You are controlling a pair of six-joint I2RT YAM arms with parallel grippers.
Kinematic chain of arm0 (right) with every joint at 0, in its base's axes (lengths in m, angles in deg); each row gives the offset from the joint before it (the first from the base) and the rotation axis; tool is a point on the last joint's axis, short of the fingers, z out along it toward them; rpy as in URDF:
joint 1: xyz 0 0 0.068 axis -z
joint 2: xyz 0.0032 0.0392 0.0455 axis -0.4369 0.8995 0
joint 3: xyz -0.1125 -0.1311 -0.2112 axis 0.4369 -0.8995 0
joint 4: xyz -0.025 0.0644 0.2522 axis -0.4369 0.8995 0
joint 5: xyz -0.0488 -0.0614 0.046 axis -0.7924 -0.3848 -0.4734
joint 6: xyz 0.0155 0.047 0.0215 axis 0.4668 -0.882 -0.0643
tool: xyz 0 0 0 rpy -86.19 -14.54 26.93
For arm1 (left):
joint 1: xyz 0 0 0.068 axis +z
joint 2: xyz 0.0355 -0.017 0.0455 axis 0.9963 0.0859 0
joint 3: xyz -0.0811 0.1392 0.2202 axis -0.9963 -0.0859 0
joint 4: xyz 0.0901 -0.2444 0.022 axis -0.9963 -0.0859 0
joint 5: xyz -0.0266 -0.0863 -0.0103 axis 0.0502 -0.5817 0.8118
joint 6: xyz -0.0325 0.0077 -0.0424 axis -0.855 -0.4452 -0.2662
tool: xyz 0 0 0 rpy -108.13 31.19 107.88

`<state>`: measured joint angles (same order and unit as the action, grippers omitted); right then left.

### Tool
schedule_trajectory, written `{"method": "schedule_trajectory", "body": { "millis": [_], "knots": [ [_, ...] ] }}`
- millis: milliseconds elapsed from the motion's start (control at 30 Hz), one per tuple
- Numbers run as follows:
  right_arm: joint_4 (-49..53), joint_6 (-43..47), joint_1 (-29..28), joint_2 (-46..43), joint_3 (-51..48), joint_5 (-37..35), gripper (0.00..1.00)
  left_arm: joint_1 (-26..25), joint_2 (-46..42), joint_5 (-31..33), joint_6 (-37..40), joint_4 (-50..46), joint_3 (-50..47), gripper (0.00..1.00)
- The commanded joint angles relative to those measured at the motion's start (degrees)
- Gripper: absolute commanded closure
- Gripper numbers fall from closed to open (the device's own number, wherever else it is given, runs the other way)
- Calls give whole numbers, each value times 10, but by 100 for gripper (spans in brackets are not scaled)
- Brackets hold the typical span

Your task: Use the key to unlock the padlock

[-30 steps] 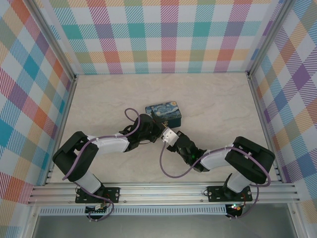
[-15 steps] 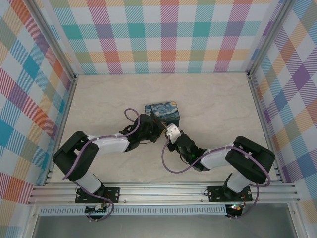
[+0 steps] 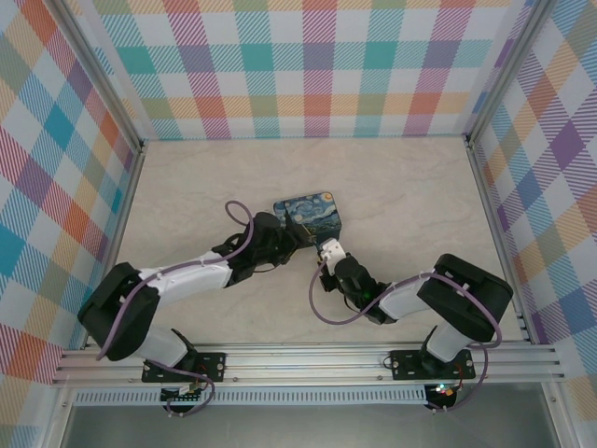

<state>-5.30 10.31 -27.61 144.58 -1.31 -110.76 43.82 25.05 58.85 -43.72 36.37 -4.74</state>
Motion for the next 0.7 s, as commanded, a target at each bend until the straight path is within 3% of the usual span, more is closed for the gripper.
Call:
{"method": "schedule_trajectory", "body": {
  "millis": [0, 233, 467, 667],
  "knots": [
    [-8, -29, 4, 4, -10, 15, 100, 28, -45, 28, 60, -84, 23, 40],
    [10, -77, 19, -8, -11, 54, 100, 125, -49, 22, 229, -218, 95, 16],
    [36, -104, 39, -13, -7, 84, 100, 184, 39, -26, 367, -245, 177, 0],
    [63, -117, 61, -23, -2, 120, 100, 193, 189, -100, 443, -281, 281, 0]
  ]
}}
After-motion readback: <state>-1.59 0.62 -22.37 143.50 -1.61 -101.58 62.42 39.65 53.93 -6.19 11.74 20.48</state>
